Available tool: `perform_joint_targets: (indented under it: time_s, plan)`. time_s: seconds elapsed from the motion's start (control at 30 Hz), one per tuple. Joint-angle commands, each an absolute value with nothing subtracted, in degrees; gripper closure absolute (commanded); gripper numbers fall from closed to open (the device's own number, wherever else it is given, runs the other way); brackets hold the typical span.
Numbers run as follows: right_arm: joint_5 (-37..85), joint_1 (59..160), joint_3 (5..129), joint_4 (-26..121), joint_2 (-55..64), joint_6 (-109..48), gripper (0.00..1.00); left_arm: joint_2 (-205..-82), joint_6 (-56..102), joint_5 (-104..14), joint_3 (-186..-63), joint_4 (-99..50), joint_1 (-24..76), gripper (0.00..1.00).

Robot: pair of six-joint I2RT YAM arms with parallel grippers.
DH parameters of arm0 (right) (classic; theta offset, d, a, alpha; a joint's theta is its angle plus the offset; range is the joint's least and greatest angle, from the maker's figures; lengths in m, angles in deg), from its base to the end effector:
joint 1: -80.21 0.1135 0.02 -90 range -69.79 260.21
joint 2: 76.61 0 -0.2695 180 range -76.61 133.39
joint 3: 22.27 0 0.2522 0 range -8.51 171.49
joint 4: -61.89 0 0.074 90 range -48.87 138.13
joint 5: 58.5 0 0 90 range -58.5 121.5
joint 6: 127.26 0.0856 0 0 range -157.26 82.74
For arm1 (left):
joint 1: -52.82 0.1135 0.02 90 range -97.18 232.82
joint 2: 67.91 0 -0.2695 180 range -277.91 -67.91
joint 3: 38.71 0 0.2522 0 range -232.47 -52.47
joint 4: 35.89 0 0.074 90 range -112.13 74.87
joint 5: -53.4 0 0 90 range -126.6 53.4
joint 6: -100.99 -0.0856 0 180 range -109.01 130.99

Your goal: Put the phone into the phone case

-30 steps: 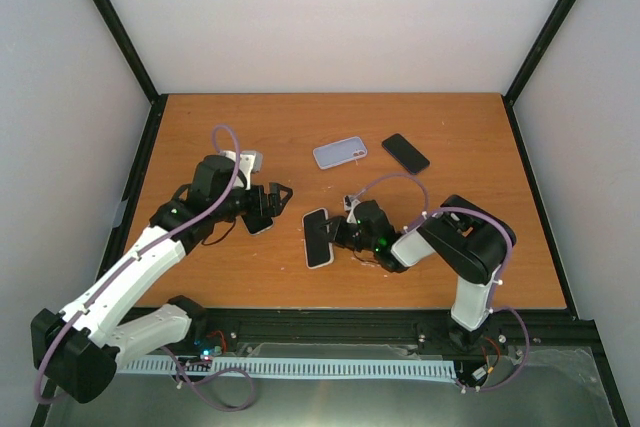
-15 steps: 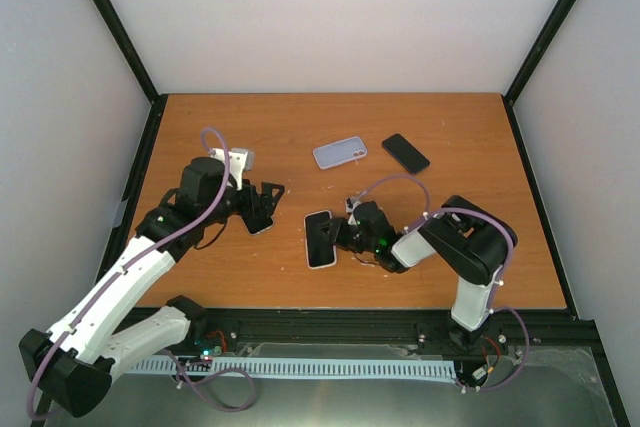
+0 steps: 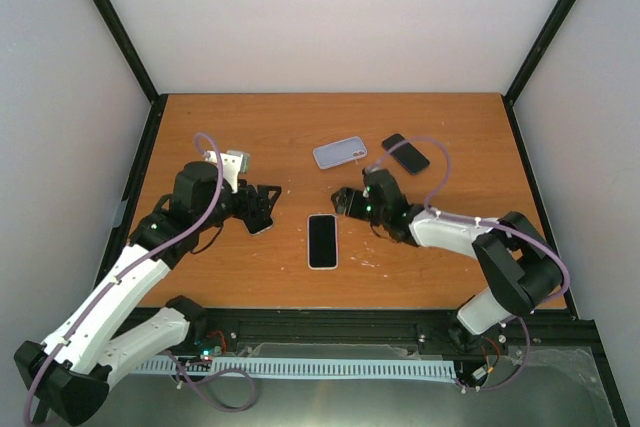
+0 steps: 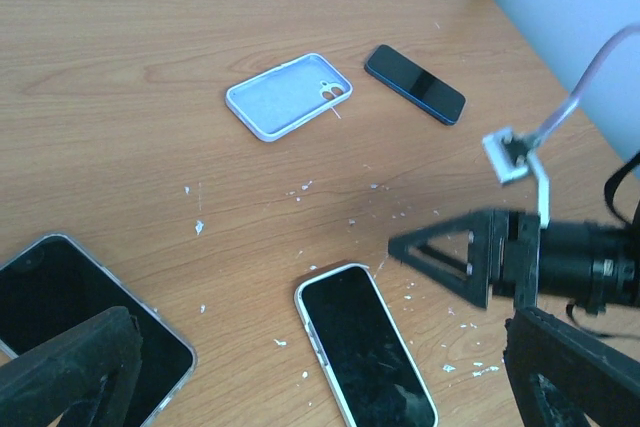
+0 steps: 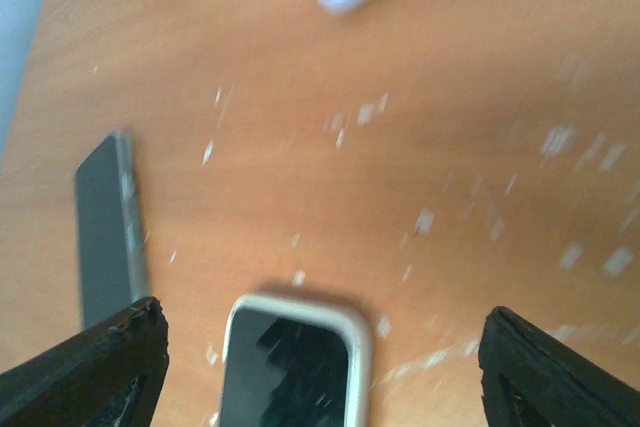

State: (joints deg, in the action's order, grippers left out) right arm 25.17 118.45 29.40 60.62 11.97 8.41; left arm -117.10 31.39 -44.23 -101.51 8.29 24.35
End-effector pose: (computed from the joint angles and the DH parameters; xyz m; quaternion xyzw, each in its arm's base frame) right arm 0.2612 0.2179 0.1331 0.0341 0.8978 0.3286 0.2913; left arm 0.1930 -0.1176 0.2960 0.0939 0.8621 -0.2572 0.4264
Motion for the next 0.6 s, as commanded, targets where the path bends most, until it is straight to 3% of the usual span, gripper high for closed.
perform_joint_targets:
  time_s: [0.0,0.13,0.57]
  plan:
    - [34.0,113.3,40.2,43.0,11.2,-7.0,0.13,-115.8,30.1,-43.4,-101.3,7.4,24.1,0.01]
    - [39.7,109.1,51.3,32.5,16.5,-17.9,0.00,-115.3,30.0,-44.1,-101.4,7.2,24.1,0.01]
    - [34.3,95.9,73.0,25.0,37.3,-34.0,0.00,-115.1,29.8,-46.8,-100.9,6.3,24.1,0.00]
